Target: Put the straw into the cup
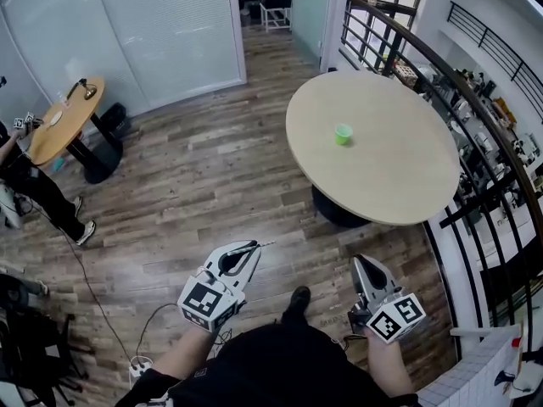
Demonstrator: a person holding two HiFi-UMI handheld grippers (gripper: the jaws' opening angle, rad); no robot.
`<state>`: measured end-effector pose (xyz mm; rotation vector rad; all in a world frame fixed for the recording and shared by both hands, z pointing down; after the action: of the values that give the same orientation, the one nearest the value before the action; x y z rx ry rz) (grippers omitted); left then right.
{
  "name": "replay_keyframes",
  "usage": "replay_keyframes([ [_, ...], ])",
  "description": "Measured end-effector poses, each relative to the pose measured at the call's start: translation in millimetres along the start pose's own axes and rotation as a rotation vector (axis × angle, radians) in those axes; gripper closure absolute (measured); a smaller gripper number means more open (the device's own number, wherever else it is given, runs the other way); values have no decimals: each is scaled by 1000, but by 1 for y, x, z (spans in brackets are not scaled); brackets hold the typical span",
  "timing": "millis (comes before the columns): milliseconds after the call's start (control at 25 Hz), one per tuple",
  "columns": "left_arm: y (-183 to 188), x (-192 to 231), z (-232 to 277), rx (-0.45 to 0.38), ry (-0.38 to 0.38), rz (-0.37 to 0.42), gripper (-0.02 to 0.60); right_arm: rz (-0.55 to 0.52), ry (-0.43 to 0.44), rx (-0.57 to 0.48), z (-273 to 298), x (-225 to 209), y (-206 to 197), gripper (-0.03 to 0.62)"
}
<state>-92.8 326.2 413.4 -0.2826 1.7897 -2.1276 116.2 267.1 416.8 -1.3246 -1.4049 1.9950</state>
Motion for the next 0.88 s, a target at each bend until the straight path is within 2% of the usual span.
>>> replay_keyframes([
  [240,30,19,65,-11,22,30,555,7,46,12,33,-49,34,571],
  [360,32,25,90,-8,23,19,555,12,57,19,45,-67,43,571],
  [520,30,29,121,2,13,2,555,23,43,25,58,-91,53,571],
  [880,23,67,185,17,-11,42,555,20,-9,48,99,-135,66,571],
])
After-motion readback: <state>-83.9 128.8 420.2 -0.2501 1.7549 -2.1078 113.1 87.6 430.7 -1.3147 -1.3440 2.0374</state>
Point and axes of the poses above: the fingertips, and each gripper's own axes: z forward along the fingers, x to its left, y out of its top, the point moved 1 cm from there along -z, backward along the fingers, and after that the axes turned 7 degrees about z, right-handed, at the moved point
